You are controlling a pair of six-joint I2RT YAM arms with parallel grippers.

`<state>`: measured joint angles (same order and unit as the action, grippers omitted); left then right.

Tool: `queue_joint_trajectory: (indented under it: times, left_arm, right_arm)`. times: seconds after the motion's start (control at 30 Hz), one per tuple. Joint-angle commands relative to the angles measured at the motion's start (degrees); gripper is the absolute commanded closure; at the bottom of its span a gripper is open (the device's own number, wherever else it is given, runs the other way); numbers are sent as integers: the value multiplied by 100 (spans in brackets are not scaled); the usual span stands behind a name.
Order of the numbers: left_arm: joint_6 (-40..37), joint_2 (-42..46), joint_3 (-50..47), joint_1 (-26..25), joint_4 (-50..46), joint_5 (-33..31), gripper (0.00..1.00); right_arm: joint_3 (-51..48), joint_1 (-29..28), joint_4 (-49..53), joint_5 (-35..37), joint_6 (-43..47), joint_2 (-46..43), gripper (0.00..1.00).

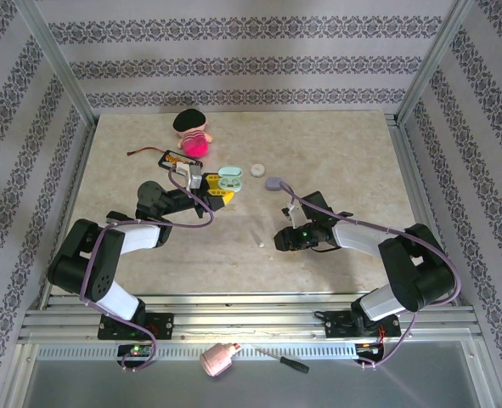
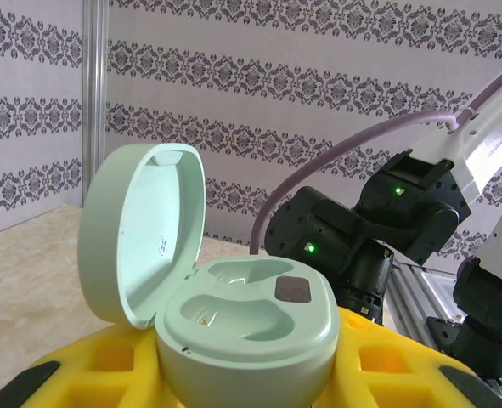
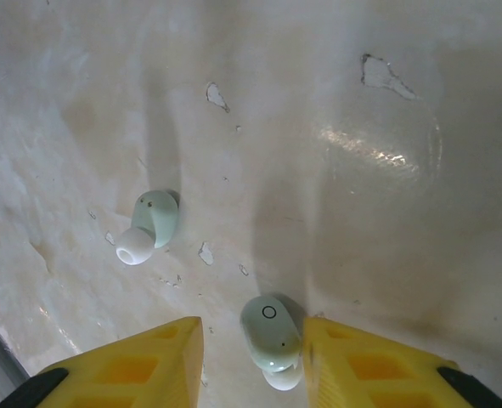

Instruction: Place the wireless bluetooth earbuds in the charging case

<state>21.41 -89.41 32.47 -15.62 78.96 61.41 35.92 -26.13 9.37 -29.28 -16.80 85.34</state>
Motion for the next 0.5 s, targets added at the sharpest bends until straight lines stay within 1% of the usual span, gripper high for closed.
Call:
queue_joint_trajectory:
  times: [0.0, 0.17, 0.37, 0.47]
  left_arm:
    - [-24, 130, -28, 91, 278, 64, 76]
    - [-14, 108, -29, 93, 278, 64, 76]
    - [-19, 96, -14, 87, 278, 73, 76]
    - [-7, 84, -6, 91, 278, 73, 76]
  right_arm:
    - [28, -24, 12, -69, 5, 107, 67]
    - [81, -24, 30, -96, 45, 233, 72]
    - [82, -24, -5, -52, 19, 271, 80]
    - [73, -48, -16, -52, -16, 210, 82]
